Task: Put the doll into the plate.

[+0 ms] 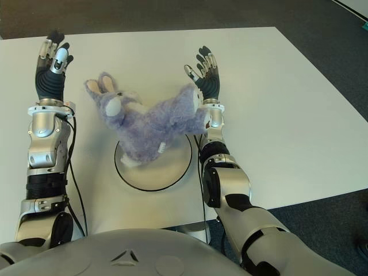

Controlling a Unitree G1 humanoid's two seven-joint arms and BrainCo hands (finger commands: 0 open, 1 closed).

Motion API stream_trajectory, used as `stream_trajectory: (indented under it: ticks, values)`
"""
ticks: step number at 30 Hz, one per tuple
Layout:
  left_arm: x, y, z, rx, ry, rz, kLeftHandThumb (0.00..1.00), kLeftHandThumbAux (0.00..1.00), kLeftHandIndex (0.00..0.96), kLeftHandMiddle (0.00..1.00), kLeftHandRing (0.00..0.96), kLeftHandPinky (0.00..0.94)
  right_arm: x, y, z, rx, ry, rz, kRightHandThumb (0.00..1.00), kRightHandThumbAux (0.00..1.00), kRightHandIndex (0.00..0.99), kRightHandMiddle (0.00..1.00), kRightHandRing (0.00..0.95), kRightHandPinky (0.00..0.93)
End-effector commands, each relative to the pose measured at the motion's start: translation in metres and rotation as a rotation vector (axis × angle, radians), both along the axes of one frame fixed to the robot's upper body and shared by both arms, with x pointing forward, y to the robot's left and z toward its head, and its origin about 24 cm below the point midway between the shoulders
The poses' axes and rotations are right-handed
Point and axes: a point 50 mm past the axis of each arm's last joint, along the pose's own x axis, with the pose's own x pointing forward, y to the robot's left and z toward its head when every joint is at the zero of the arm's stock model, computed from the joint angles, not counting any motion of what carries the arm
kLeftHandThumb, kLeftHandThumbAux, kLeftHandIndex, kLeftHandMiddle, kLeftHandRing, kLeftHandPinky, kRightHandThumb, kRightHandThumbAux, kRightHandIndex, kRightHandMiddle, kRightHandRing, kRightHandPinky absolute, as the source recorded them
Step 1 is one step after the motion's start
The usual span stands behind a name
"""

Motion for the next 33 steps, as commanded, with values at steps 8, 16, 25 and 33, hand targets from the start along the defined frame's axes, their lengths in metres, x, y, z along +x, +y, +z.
stream_trajectory:
  ticks: [8, 16, 25, 33]
  values:
    - [0.01, 0.004, -0.008, -0.037, 0.079, 0.0, 0.0, 0.369, 0.0, 0.097, 0.07, 0.0, -0.014, -0.001, -0.03, 0.043, 0.086, -0.019, 0.232, 0.807, 0.106, 0.124, 0.111, 0.107]
    - [0.013, 0.002, -0.014, -0.034, 0.131, -0.007, 0.0, 0.384, 0.0, 0.093, 0.061, 0.0, -0.014, -0.001, -0.028, 0.039, 0.075, -0.022, 0.156, 0.769, 0.086, 0.101, 0.089, 0.084]
    - [0.02, -0.001, -0.023, -0.067, 0.194, -0.022, 0.0, 0.391, 0.0, 0.084, 0.041, 0.0, -0.014, -0.003, -0.025, 0.049, 0.056, -0.043, 0.047, 0.746, 0.067, 0.073, 0.062, 0.066]
    - [0.024, -0.001, -0.03, -0.082, 0.226, -0.014, 0.0, 0.389, 0.0, 0.084, 0.037, 0.0, -0.014, -0.004, -0.023, 0.042, 0.045, -0.059, 0.02, 0.735, 0.052, 0.052, 0.045, 0.063]
